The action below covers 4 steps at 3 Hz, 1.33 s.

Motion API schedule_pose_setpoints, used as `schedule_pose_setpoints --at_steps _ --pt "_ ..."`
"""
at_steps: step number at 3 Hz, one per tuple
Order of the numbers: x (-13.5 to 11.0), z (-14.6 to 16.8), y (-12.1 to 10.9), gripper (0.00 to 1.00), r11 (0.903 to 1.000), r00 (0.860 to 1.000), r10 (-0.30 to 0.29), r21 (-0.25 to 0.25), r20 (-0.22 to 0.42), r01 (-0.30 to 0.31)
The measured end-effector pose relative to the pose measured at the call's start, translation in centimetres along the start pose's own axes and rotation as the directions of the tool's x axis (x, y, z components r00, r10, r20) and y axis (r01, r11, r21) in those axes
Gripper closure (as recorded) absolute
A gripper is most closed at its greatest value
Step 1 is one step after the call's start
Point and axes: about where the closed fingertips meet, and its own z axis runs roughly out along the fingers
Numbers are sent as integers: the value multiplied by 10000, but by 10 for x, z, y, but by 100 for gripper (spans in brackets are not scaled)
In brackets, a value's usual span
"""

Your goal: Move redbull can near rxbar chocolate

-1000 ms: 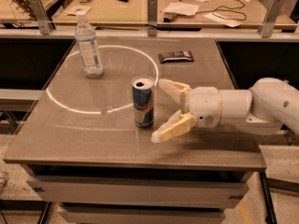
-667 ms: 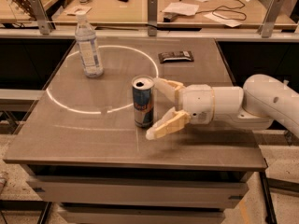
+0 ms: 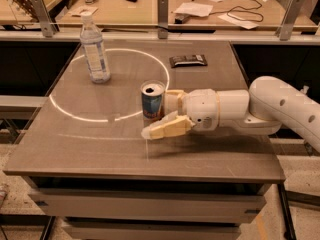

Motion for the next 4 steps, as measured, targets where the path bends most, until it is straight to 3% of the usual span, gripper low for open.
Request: schedule_pose_setpoints --at_steps 1,2,3,4 --pt "1 4 2 49 9997 9995 233 -84 -192 -235" --pt "4 -4 1 72 9987 9978 494 172 -441 -487" --pt "6 -40 -8 96 9911 9956 588 1234 -732 -495" --pt "-3 -86 -21 100 9687 9949 389 2478 -929 -147"
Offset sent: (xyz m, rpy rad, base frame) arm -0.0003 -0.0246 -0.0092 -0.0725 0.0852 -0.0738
